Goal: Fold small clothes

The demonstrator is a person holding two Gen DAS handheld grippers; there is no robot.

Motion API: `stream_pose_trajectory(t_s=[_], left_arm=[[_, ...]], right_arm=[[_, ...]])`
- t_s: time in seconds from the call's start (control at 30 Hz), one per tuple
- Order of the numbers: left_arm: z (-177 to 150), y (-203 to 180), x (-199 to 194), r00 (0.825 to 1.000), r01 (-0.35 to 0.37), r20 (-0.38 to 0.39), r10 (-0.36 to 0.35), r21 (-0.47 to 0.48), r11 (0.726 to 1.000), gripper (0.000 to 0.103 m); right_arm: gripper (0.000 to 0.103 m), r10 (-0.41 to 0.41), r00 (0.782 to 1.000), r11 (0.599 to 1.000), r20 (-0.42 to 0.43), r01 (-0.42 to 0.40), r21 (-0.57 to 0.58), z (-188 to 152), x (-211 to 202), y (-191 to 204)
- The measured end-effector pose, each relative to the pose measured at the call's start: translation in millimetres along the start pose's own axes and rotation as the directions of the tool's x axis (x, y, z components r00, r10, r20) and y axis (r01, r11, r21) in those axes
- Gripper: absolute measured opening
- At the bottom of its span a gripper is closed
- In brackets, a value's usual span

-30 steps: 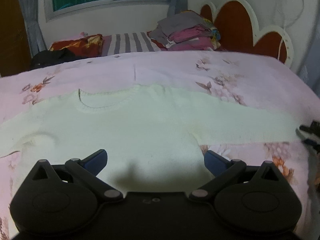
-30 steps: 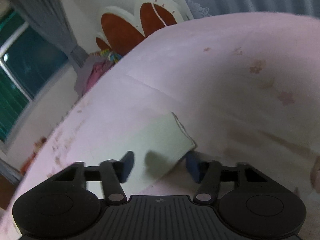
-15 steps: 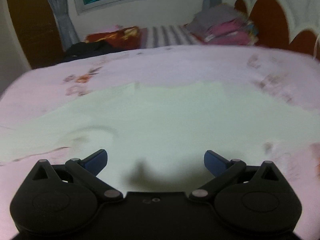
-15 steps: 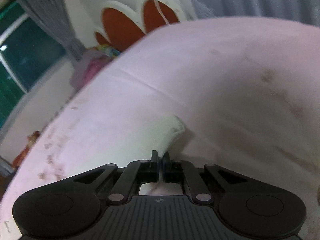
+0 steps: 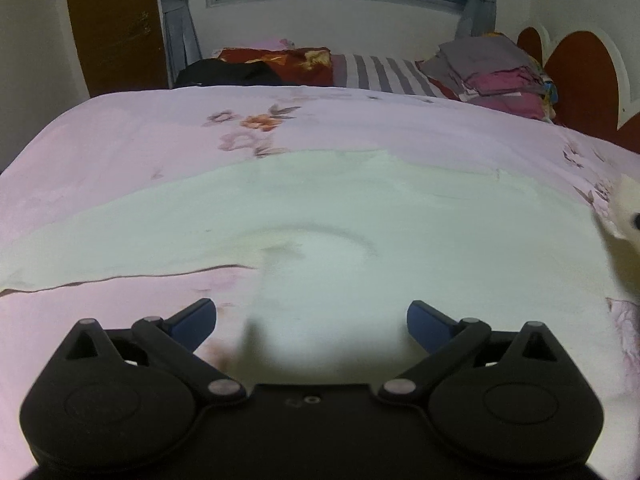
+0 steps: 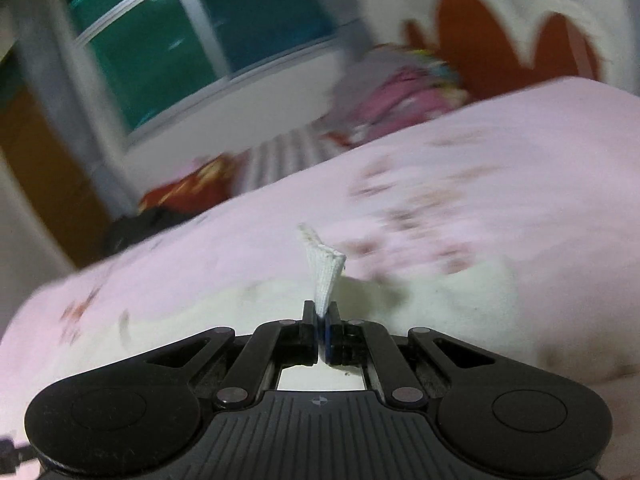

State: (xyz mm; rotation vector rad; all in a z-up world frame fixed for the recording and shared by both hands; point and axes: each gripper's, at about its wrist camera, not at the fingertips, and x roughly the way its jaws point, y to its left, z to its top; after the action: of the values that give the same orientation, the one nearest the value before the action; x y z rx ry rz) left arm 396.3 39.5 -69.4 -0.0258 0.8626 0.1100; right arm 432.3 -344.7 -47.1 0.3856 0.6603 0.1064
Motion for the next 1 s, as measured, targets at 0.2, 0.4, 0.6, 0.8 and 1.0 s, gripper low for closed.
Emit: stream_pose_trajectory(t_s=[0.2, 0.4, 0.6, 0.8, 1.0], left_arm=[[-8, 62, -14, 0.999, 0.045, 0.015, -0.044, -0.049, 0.998, 0.089], [-15, 101, -22, 0.999, 0.049, 0.021, -0.047, -0.097, 0.994, 0.094], [-9, 93, -15, 0.995, 0.097, 0.027, -0.095, -0.089, 0.991, 0.094], [16, 39, 21, 0.949, 0.313, 0.019, -0.314, -0.143, 0.939, 0.076], [41, -43, 66, 0.876, 0.473, -0.032, -0.482, -0.149, 0.868, 0.062]], right_arm=[[0.002, 0.026, 0.996, 0.976, -0.082, -0.043, -0.212, -40, 47, 96], [0.002, 0.05, 0.987, 0.959, -0.151, -0.09, -0.269, -76, 83, 138], [0.079, 0.05, 0.986, 0.933, -0.158, -0.103, -0.346, -91, 87, 164], [0.037, 0.082, 0.983, 0.963, -0.164, -0.12, -0.239, -83, 61, 124], [0.037, 0.037, 0.983, 0.987, -0.178, -0.063, -0.146, -75, 28, 62]])
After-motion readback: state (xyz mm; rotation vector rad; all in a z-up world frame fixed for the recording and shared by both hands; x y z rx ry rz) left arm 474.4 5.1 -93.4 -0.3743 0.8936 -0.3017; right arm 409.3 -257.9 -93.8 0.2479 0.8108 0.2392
